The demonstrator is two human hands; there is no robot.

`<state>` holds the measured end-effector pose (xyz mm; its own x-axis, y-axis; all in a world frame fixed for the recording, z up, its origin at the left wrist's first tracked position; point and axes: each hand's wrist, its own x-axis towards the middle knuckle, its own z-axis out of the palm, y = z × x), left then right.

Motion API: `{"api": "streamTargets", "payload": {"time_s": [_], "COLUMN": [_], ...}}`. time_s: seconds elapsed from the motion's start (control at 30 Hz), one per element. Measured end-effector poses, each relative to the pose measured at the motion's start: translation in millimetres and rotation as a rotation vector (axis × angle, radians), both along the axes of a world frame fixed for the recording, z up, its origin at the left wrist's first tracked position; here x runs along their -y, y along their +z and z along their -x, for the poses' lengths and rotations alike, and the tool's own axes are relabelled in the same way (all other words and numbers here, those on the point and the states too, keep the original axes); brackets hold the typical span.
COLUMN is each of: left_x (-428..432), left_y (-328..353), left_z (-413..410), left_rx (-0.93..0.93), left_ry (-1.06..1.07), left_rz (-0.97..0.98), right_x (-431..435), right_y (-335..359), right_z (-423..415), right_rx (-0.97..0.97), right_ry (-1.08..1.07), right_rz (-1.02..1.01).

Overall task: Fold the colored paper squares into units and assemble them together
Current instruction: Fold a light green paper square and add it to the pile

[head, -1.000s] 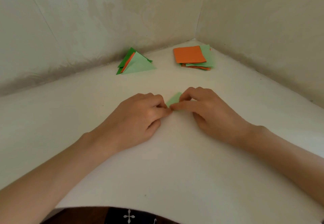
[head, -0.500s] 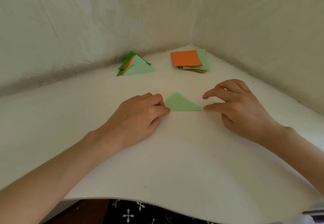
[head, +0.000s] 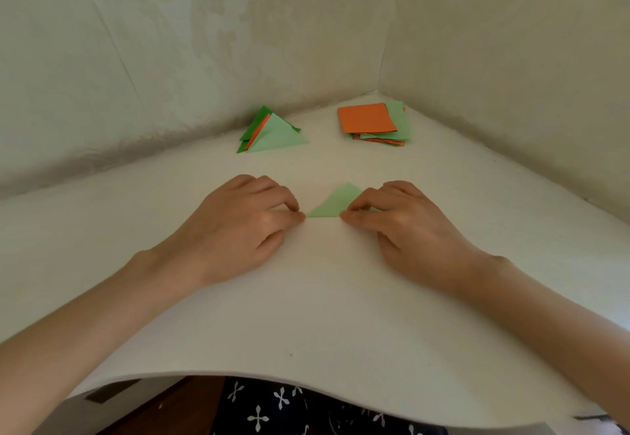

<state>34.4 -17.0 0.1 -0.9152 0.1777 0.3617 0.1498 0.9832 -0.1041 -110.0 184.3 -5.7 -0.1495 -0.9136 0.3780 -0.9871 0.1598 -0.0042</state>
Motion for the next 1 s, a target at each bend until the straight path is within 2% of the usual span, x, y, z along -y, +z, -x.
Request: {"api": "streamTargets", "payload": {"time_s": [0.17,0.37,0.53,0.67,0.77,0.9,1.0], "left_x": [-19.6,-19.3,-19.8,-22.5,-25.0,-24.6,-20.8], "left_y": [-8.7,-9.4,-10.6,-14.0,-14.3,-12.8,-13.4], "left_z": [9.1,9.9,10.4,8.3,7.5,4.3,5.8], "left_rx": [0.008,-0.01,-0.022,-0.012,-0.018,-0.058,-0.126], "left_ry": [-0.008,-0.004,-0.011,0.008,0.015,0.02,0.128], "left_rz": [-0.131,-0.202,-0.217,-0.247,-0.256,-0.241,-0.363], "right_x": [8.9,17.0,17.3,24.1,22.6,24.4,27.6], "right_y": [4.5,5.2,7.8,15.7,16.8,12.7,12.9], "right_z": [6.3,21.5,35.5,27.3,19.6,17.2,15.0], "right_rx": [0.154,-0.017,0.003,0.244,0.411,0.667,0.908], "right_ry": [-0.001,-0.076,-0.231,-0.376,-0.386,-0.335,-0.287], "right_rz": [-0.076,-0.074,-0.089,-0.125,-0.205,-0.122,0.029]}}
